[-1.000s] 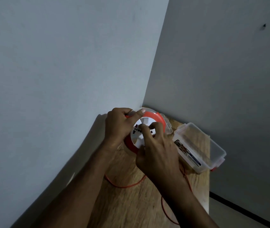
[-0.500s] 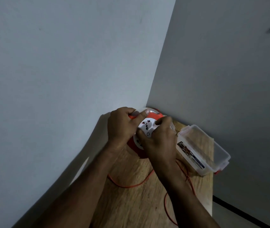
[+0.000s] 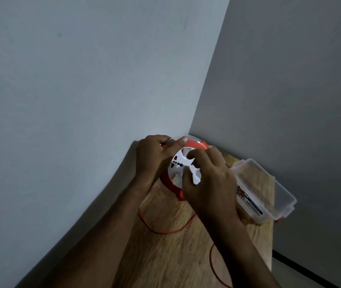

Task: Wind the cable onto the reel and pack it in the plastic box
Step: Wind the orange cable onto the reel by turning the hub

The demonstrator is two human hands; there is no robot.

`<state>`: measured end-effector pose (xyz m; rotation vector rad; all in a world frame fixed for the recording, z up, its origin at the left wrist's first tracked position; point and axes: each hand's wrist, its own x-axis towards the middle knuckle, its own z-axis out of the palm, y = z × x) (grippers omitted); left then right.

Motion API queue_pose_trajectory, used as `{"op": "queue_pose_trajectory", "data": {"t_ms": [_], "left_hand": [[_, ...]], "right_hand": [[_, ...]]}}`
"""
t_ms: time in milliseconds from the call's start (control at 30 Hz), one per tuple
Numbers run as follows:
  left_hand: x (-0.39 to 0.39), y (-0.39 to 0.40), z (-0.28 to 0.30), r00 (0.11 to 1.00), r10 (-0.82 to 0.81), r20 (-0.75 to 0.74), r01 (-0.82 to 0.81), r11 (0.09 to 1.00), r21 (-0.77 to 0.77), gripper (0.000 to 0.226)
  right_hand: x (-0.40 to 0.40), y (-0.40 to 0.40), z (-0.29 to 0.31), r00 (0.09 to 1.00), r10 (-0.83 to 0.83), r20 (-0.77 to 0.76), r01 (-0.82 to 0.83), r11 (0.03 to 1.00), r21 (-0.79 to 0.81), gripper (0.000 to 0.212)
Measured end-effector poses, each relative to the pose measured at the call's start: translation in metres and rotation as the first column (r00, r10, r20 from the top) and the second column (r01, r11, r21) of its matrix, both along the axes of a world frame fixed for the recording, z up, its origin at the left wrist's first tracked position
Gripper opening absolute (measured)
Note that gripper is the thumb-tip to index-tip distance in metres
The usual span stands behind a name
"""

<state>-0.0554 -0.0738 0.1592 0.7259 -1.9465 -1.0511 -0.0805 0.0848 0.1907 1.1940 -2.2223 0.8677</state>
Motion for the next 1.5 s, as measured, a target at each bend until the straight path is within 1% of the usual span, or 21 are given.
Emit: {"op": "queue_pose_trajectory", "data": {"t_ms": [100, 167, 300, 433, 600, 700, 833, 933, 1033, 1100, 1133, 1200, 1233, 1267, 1300, 1333, 1367, 1400, 1433, 1467, 1500], "left_hand": [[0.002, -0.002, 0.002, 1.000, 0.013, 0.011, -0.012, 1.000, -0.012, 0.056], [0.004, 0.000, 0.002, 1.000, 0.022, 0.022, -0.022, 1.000, -0.001, 0.053], [0.008, 0.001, 0.001, 0.998, 0.029, 0.053, -0.028, 0.999, -0.025, 0.046], [0.014, 0.001, -0.001, 0.999, 0.026, 0.045, -0.025, 0.999, -0.032, 0.052], [0.018, -0.001, -0.001, 0.993, 0.111, 0.032, -0.109, 0.992, -0.066, 0.057], [0.018, -0.001, -0.002, 0.992, 0.127, 0.027, -0.124, 0.988, -0.097, 0.062], [0.019, 0.000, -0.003, 0.993, 0.121, 0.006, -0.120, 0.987, -0.103, 0.066], [0.019, 0.007, -0.002, 0.994, 0.112, -0.008, -0.113, 0.990, -0.086, 0.065], [0.016, 0.014, 0.000, 0.997, 0.081, -0.015, -0.082, 0.994, -0.077, 0.063], [0.015, 0.016, 0.002, 0.997, 0.073, -0.024, -0.075, 0.991, -0.114, 0.059], [0.015, 0.017, 0.002, 0.997, 0.072, -0.024, -0.075, 0.987, -0.146, 0.058], [0.014, 0.016, 0.003, 0.997, 0.071, -0.011, -0.071, 0.976, -0.207, 0.059], [0.014, 0.015, 0.002, 0.997, 0.071, -0.004, -0.070, 0.972, -0.224, 0.060], [0.014, 0.014, 0.002, 0.997, 0.072, -0.006, -0.072, 0.973, -0.219, 0.061], [0.014, 0.013, 0.002, 0.997, 0.076, -0.016, -0.077, 0.979, -0.188, 0.063], [0.015, 0.012, 0.002, 0.996, 0.082, -0.028, -0.085, 0.987, -0.140, 0.065], [0.016, 0.009, 0.002, 0.996, 0.085, -0.038, -0.088, 0.992, -0.089, 0.065], [0.016, 0.007, 0.002, 0.996, 0.078, -0.042, -0.080, 0.995, -0.051, 0.063], [0.016, 0.004, 0.002, 0.997, 0.062, -0.039, -0.063, 0.997, -0.034, 0.061], [0.016, 0.002, 0.002, 0.999, 0.042, -0.027, -0.043, 0.998, -0.037, 0.059], [0.015, 0.001, 0.002, 1.000, 0.023, -0.008, -0.023, 0.998, -0.053, 0.058]], "right_hand": [[0.002, 0.005, -0.005, 0.999, -0.014, 0.042, -0.001, 0.939, 0.343, 0.062], [0.004, 0.004, -0.010, 0.997, -0.056, 0.052, 0.031, 0.916, 0.400, 0.071], [0.003, -0.006, -0.014, 0.994, -0.067, 0.091, 0.035, 0.947, 0.320, 0.066], [0.002, -0.013, -0.019, 0.995, -0.041, 0.090, 0.014, 0.958, 0.286, 0.070], [0.004, -0.024, -0.021, 0.979, -0.009, 0.206, -0.003, 0.998, 0.058, 0.066], [0.005, -0.027, -0.022, 0.967, -0.002, 0.256, 0.007, 1.000, -0.015, 0.057], [-0.001, -0.023, -0.030, 0.974, 0.066, 0.218, -0.058, 0.997, -0.044, 0.038], [-0.002, -0.027, -0.033, 0.967, 0.020, 0.254, 0.002, 0.996, -0.085, 0.022], [0.000, -0.032, -0.030, 0.935, 0.007, 0.354, 0.060, 0.982, -0.178, 0.023], [-0.002, -0.033, -0.029, 0.857, 0.028, 0.515, 0.123, 0.958, -0.258, 0.024], [-0.004, -0.034, -0.026, 0.768, 0.029, 0.640, 0.198, 0.939, -0.281, 0.024], [-0.004, -0.035, -0.017, 0.449, 0.126, 0.885, 0.363, 0.879, -0.309, 0.019], [-0.003, -0.033, -0.012, 0.270, 0.224, 0.936, 0.409, 0.854, -0.323, 0.017], [-0.001, -0.031, -0.009, 0.164, 0.293, 0.942, 0.413, 0.847, -0.336, 0.016], [0.003, -0.027, -0.005, 0.161, 0.321, 0.933, 0.382, 0.852, -0.359, 0.016], [0.006, -0.021, -0.005, 0.293, 0.288, 0.912, 0.320, 0.869, -0.377, 0.014], [0.008, -0.013, -0.006, 0.556, 0.185, 0.810, 0.230, 0.902, -0.365, 0.013], [0.009, -0.004, -0.007, 0.819, 0.070, 0.570, 0.136, 0.941, -0.310, 0.012], [0.009, 0.003, -0.008, 0.959, 0.027, 0.281, 0.039, 0.973, -0.227, 0.012], [0.008, 0.009, -0.009, 0.996, 0.044, 0.073, -0.035, 0.992, -0.119, 0.021], [0.009, 0.011, -0.009, 0.997, 0.075, -0.007, -0.075, 0.997, 0.005, 0.034]]}}
